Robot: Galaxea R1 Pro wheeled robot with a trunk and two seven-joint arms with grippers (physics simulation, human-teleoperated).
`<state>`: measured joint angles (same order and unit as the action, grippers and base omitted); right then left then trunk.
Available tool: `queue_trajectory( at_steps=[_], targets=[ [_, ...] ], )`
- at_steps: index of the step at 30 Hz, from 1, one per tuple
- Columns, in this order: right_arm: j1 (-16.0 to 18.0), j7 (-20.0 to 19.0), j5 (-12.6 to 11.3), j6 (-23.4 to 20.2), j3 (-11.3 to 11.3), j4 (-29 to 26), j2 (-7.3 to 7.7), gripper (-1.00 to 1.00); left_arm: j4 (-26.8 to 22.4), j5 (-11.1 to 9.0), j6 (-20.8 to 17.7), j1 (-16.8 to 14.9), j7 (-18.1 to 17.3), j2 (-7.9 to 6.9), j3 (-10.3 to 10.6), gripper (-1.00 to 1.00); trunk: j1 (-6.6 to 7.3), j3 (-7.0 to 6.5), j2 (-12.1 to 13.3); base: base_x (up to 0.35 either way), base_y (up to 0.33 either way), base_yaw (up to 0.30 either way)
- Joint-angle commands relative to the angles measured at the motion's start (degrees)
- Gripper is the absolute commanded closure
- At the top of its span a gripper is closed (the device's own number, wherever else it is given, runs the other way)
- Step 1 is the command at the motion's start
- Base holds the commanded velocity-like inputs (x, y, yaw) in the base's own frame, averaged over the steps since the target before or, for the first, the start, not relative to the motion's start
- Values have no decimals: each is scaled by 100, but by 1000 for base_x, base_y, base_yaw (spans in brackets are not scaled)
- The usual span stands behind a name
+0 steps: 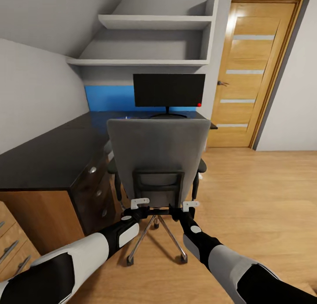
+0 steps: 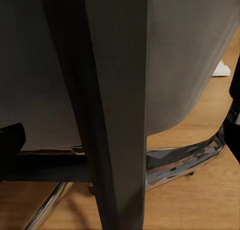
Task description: In the bedroom, organize the workspace by keeping the computer under the desk, ensuring the monitor is on the desk, placing the keyboard on the desk next to the monitor, placing the mouse on the desk next to the keyboard, moving the folder from the swivel chair onto the desk next to the mouse, stacking the notebook on top of the folder with the pen on top of the notebook, and positioning the swivel chair next to the desk.
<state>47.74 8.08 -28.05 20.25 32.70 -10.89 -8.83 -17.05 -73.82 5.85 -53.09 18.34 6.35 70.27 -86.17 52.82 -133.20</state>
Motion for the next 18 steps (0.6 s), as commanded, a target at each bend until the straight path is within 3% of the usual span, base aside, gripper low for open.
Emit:
queue_trajectory(
  at_steps=[1,18],
  targets=[
    [7,36,-16,21,26,-1,2,-100,-9,2,30,-8,29,-2,31,-100,-2,4,-2,322,0,0],
    [7,44,-16,33,22,-1,4,-100,-9,4,30,-8,29,-2,31,-100,-2,3,-2,322,0,-2]
  ],
)
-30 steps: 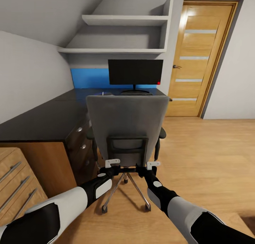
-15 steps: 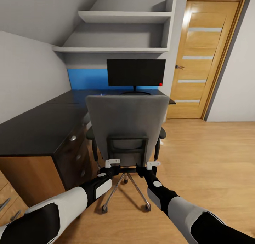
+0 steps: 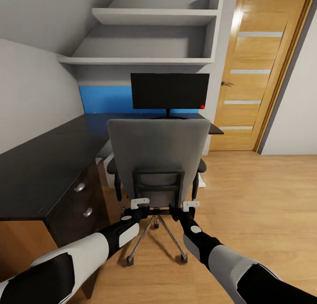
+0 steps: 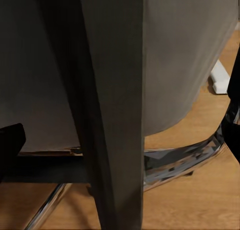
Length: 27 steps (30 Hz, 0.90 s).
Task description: In the bedroom, organize the workspace by keeping the computer under the desk, ensuring the monitor is on the desk, placing the keyboard on the desk next to the monitor, placing the mouse on the desk next to the keyboard, moving the folder from the swivel chair onto the desk next to the mouse, stacking the notebook on top of the folder with the pen on top of the notebook, and positioning the swivel chair next to the desk.
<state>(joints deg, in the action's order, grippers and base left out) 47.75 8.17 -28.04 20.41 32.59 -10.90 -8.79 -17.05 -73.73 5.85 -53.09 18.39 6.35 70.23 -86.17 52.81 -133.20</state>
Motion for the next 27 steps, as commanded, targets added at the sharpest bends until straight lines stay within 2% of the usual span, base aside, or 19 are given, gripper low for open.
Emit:
queue_trajectory(
  at_steps=[1,15,27],
  targets=[
    [7,36,-17,18,32,0,0,-100,-9,-5,30,-9,24,-2,34,-100,-2,2,-2,322,0,-78],
    [7,36,-17,24,32,0,0,-100,-9,-10,30,-9,24,-2,34,-100,-2,-31,-2,322,0,-78],
    [7,36,-17,25,35,0,0,-100,-8,-10,30,-9,24,-2,34,-100,-2,-40,-2,322,0,-19]
  ],
)
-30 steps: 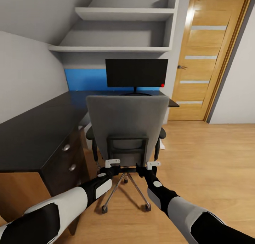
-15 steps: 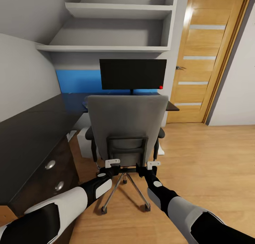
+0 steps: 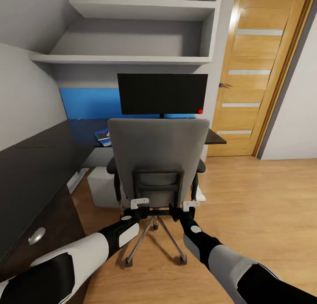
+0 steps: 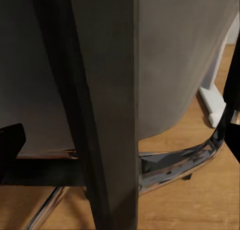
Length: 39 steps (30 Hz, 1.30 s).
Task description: In the bedroom, organize the workspace by keeping the computer under the desk, ensuring the monitor is on the desk, placing the keyboard on the desk next to the monitor, placing the mouse on the desk next to the keyboard, moving the folder from the swivel chair onto the desk next to the mouse, stacking the notebook on top of the folder with the pen on top of the notebook, and positioning the swivel chair next to the desk.
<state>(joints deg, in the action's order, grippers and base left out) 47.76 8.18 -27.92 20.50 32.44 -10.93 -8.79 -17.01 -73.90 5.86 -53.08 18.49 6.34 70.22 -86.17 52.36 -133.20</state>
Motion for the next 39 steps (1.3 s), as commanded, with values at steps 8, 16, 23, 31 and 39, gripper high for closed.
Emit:
queue_trajectory(
  at_steps=[8,16,23,31,39],
  targets=[
    [5,35,-29,16,51,4,0,-100,-10,7,29,-10,15,-1,36,-100,-2,-8,-2,319,0,-47],
    [5,35,-29,16,50,4,0,-100,-12,7,29,-10,15,-1,36,-100,-2,-9,-2,155,0,-2],
    [5,35,-29,16,50,4,0,-100,-11,7,29,-10,15,-3,36,-100,-2,-9,-2,1,0,0],
    [5,35,-29,16,51,4,0,-100,-12,7,29,-10,15,-1,36,-100,-2,-9,-2,-219,0,0],
    [4,35,-29,16,51,4,0,-100,-12,7,29,-10,22,-1,36,-100,-2,-9,-2,-317,0,0]
  ],
)
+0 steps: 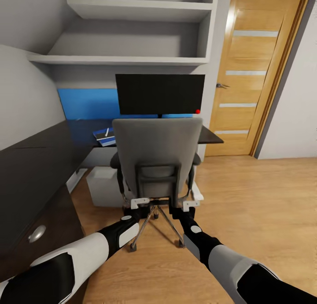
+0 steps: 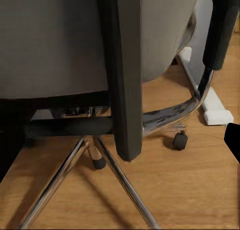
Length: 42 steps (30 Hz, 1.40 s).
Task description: In the bedroom, organize the workspace by keeping the computer under the desk, ensuring the monitor is on the desk, placing the keyboard on the desk next to the monitor, placing the mouse on the desk next to the keyboard, moving the folder from the swivel chair onto the desk next to the mouse, stacking the notebook on top of the folder with the pen on top of the notebook, and positioning the swivel chair next to the desk.
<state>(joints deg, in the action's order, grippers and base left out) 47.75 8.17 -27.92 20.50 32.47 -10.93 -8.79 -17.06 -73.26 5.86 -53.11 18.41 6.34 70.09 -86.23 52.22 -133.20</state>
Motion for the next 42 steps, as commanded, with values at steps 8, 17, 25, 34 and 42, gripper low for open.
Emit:
queue_trajectory(
  at_steps=[8,17,25,34,42],
  targets=[
    [6,35,-29,7,49,3,0,-100,-7,-56,29,-6,31,-2,49,-100,5,5,-3,-332,0,0],
    [6,35,-29,7,44,3,0,-100,-7,-56,29,-6,31,-2,49,-100,5,5,-3,-334,0,0],
    [6,35,-29,7,41,3,0,-100,-6,-56,29,-6,31,-2,49,-100,92,-66,158,-335,0,0],
    [6,35,-29,12,40,4,7,-100,1,-85,23,-6,39,-10,-8,-100,290,-228,519,-315,0,0],
    [6,35,-29,15,40,6,12,-100,1,-114,13,-6,49,-10,-29,-100,466,-372,840,-58,0,0]
  ],
)
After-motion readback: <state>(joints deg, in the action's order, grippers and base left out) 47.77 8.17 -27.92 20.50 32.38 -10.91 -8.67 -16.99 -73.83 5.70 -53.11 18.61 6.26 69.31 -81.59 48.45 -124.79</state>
